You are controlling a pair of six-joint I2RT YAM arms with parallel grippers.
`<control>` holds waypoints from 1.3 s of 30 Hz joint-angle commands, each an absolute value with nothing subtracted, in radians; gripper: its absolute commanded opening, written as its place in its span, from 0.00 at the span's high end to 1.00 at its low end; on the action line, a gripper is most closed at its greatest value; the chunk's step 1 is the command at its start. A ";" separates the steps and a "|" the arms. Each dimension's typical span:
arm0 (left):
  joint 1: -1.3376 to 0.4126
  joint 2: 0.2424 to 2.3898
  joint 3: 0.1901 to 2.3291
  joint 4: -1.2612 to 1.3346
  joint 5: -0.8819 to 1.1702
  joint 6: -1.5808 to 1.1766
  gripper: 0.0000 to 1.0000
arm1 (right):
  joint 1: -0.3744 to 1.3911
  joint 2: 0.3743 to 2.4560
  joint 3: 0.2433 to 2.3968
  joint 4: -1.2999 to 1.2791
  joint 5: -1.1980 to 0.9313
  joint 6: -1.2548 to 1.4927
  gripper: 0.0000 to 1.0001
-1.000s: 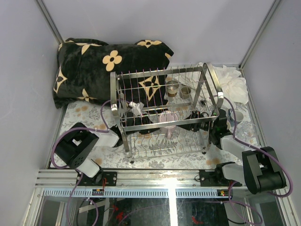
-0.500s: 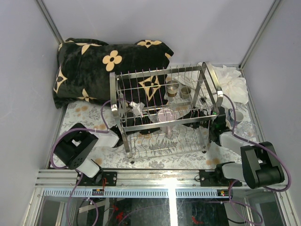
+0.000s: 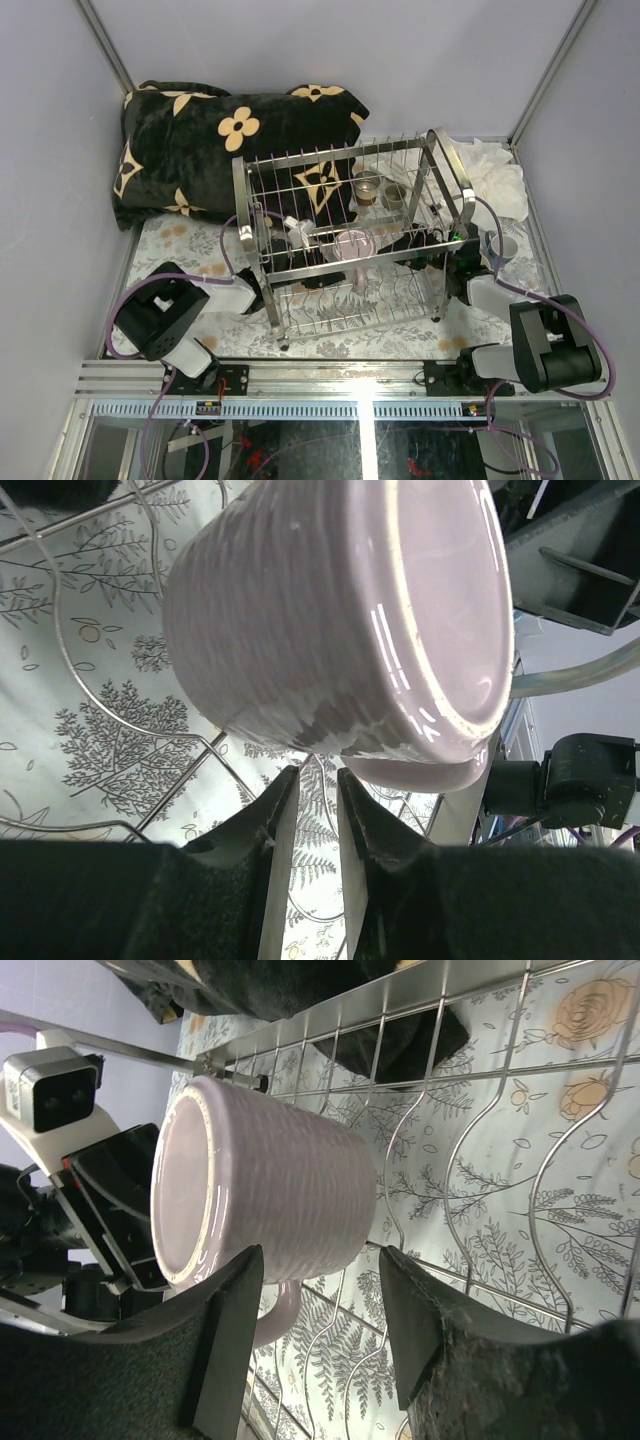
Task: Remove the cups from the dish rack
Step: Move the cup to the dish rack.
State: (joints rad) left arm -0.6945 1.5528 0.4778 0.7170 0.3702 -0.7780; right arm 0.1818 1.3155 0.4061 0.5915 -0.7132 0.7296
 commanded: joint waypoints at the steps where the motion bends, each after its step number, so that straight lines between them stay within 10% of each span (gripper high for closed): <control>1: -0.746 1.562 0.568 0.753 0.405 -0.725 0.80 | 0.220 1.265 0.412 0.597 -0.690 0.703 0.43; 39: -0.752 1.716 0.777 0.706 0.423 -0.718 0.78 | 0.221 1.199 0.331 0.674 -0.768 0.713 0.45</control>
